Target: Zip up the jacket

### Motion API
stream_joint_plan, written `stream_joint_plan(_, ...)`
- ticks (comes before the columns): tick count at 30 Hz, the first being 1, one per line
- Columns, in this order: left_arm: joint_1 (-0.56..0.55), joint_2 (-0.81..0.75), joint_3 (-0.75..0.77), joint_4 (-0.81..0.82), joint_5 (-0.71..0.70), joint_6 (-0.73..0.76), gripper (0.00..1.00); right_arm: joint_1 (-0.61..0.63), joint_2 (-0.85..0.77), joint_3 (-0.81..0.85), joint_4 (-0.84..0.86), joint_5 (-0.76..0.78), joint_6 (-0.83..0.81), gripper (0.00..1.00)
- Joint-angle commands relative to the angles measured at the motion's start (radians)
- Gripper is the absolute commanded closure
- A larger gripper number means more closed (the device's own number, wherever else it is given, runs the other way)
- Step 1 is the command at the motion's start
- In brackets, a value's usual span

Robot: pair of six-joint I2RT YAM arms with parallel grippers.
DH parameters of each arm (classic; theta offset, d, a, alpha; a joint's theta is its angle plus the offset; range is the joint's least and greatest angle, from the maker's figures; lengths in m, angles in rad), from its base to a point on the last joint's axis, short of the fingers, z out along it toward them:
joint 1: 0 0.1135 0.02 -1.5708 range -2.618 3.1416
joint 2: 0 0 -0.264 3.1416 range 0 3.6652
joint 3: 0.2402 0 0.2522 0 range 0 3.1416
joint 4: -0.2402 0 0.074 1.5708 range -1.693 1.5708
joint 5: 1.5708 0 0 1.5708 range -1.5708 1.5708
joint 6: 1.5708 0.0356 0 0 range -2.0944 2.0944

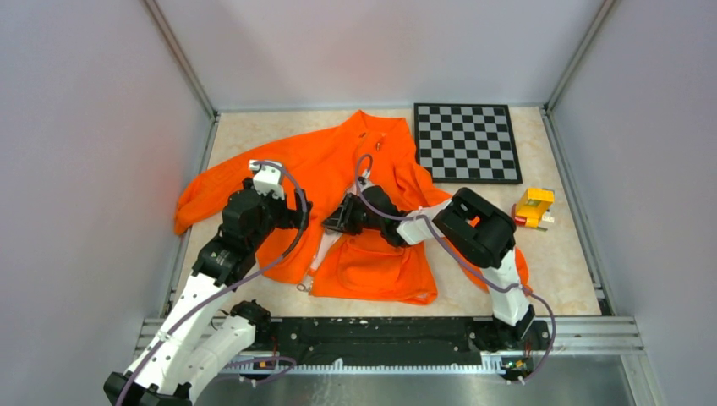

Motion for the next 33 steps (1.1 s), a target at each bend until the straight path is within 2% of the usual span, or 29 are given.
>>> stream_joint_plan(1, 0.005, -0.013, -0.003, 0.048, 0.015, 0.012, 0.01, 0.011, 0.047, 0.090, 0.057, -0.026, 0.020, 0.69)
stream_joint_plan(5, 0.006, -0.010, -0.002, 0.048, 0.013, 0.012, 0.01, 0.011, 0.058, 0.113, 0.062, -0.045, 0.027, 0.67)
stream_joint_plan(7, 0.006, -0.003, -0.004, 0.048, 0.013, 0.011, 0.01, 0.003, 0.045, 0.110, 0.067, -0.059, 0.014, 0.78)
stream_joint_plan(9, 0.005, 0.001, -0.001, 0.048, 0.018, 0.010, 0.01, -0.013, 0.015, 0.093, 0.082, -0.087, -0.010, 0.97)
stream_joint_plan(10, 0.005, 0.002, -0.001, 0.048, 0.020, 0.008, 0.01, -0.027, 0.001, 0.082, 0.089, -0.110, -0.025, 1.00)
stream_joint_plan(14, 0.006, 0.019, -0.001, 0.036, 0.040, -0.035, 0.01, -0.093, -0.017, 0.088, 0.079, -0.268, -0.086, 1.00)
stream_joint_plan(17, 0.005, 0.045, -0.004, 0.019, 0.130, -0.115, 0.01, -0.148, 0.033, 0.167, 0.004, -0.397, -0.119, 1.00)
stream_joint_plan(20, 0.005, 0.077, -0.018, -0.033, 0.084, -0.282, 0.04, -0.180, 0.076, 0.241, -0.075, -0.464, -0.180, 1.00)
stream_joint_plan(22, 0.006, 0.086, -0.064, -0.008, 0.123, -0.355, 0.07, -0.185, 0.092, 0.289, -0.163, -0.464, -0.237, 1.00)
stream_joint_plan(27, 0.006, 0.171, -0.154, 0.025, 0.196, -0.452, 0.09, -0.185, 0.139, 0.435, -0.353, -0.468, -0.330, 0.92)
stream_joint_plan(33, 0.006, 0.231, -0.186, 0.036, 0.323, -0.456, 0.16, -0.184, 0.016, 0.410, -0.594, -0.335, -0.520, 0.62)
